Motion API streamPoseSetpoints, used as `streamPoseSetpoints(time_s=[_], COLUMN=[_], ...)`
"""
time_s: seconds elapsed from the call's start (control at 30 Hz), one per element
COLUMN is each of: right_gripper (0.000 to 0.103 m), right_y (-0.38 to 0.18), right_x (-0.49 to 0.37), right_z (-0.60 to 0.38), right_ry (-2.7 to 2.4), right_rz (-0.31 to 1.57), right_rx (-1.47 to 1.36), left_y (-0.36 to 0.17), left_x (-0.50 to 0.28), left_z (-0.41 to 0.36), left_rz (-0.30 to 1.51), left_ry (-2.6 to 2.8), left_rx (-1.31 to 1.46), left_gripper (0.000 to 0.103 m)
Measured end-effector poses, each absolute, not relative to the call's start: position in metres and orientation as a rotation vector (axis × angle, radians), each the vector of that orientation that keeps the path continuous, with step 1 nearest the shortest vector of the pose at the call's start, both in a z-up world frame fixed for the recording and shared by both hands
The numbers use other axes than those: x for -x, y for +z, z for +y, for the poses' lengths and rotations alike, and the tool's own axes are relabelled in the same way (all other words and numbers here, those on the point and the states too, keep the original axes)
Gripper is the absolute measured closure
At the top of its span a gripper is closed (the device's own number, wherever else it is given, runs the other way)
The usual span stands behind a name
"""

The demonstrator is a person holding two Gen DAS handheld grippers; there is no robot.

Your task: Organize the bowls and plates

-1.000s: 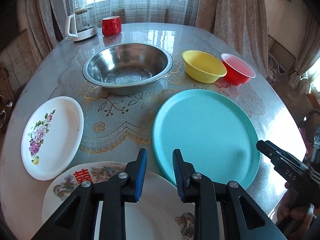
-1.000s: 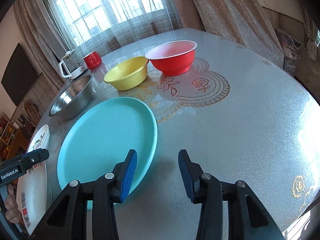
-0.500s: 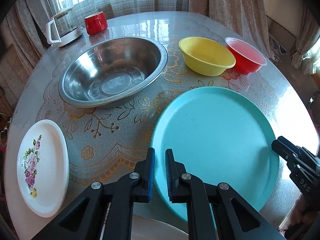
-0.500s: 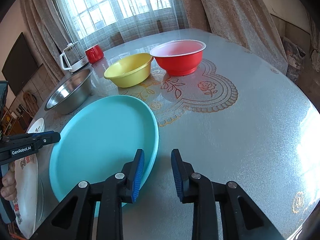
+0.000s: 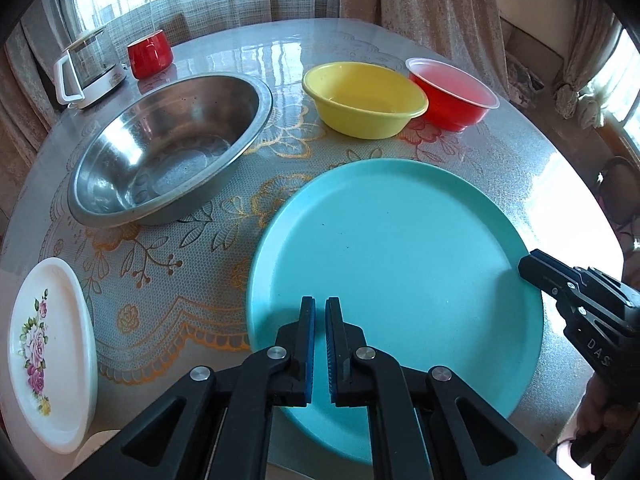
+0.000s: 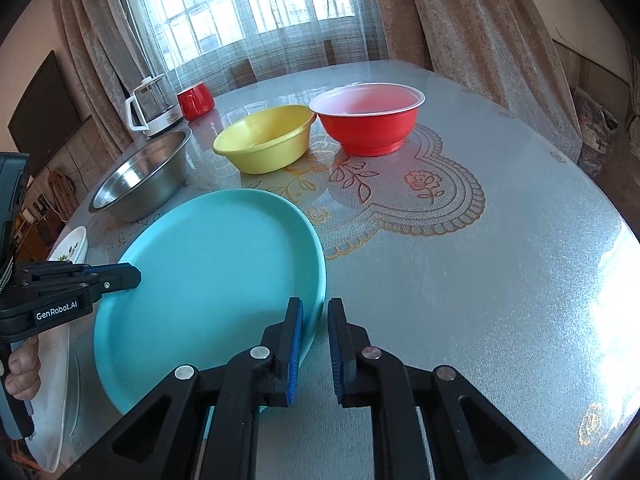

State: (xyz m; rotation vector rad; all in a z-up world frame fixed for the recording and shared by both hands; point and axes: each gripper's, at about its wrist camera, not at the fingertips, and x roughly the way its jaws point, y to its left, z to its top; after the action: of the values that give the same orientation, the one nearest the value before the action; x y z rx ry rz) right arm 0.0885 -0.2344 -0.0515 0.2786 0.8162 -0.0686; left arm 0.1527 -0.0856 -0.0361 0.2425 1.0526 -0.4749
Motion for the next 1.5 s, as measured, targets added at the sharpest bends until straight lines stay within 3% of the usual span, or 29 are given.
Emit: streamPoseSetpoints(time_s=[1.3, 1.5], right_gripper=[0.091, 0.087], right_y=[-0.053, -0.053], right_x=[-0.093, -0.093], right_z=[-0.277, -0.272], right_ry=[-0.144, -0.158], right_rz=[0.834, 0.836], right_rx=[-0.310, -0.281], left_y=[-0.030, -0.020], left_x=[-0.101, -0.095], left_z=[-0.108, -0.105], left_rz=[1.015, 1.005], left_ry=[-0.495, -0.474], left_rx=[-0.189, -0.168], left_gripper=[0.097, 0.097])
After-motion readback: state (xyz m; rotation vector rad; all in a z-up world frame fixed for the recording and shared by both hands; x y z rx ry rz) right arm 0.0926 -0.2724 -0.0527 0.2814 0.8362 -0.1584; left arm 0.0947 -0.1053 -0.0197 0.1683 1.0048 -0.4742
